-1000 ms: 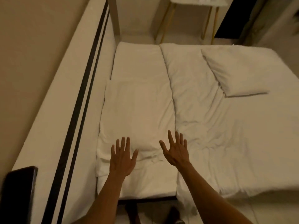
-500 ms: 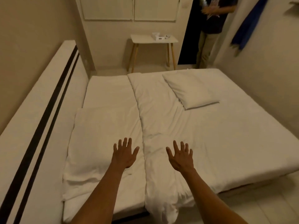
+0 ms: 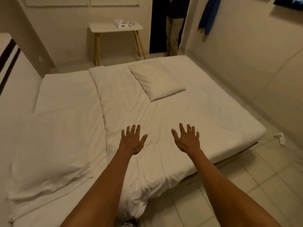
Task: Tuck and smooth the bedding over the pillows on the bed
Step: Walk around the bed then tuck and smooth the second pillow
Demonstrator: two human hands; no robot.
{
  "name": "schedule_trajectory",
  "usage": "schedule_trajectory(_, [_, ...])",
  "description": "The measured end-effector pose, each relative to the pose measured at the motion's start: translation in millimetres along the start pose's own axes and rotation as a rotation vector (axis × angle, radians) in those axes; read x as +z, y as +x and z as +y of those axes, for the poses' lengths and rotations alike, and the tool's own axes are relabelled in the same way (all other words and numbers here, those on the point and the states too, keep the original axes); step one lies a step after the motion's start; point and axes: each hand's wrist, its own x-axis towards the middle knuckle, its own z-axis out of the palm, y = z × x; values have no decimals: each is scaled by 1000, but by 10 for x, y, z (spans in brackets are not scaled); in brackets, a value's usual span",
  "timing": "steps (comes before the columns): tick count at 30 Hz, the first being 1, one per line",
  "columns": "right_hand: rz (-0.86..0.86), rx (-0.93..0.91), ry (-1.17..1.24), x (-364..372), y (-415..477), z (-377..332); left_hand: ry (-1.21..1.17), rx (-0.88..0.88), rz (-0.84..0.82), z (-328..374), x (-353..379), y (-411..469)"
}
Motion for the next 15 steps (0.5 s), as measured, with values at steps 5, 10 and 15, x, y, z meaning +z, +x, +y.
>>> schedule_trajectory(5, [28,109,60,-289,354,700,64,87,-11,650,-72,684])
schedule_trajectory(10, [32,251,85,-582,585,1554,106,252,-44,1705,-24,1393])
schedule_trajectory(15, [74,405,116,-909,801,2480,163,421,-81,2930,79,1892])
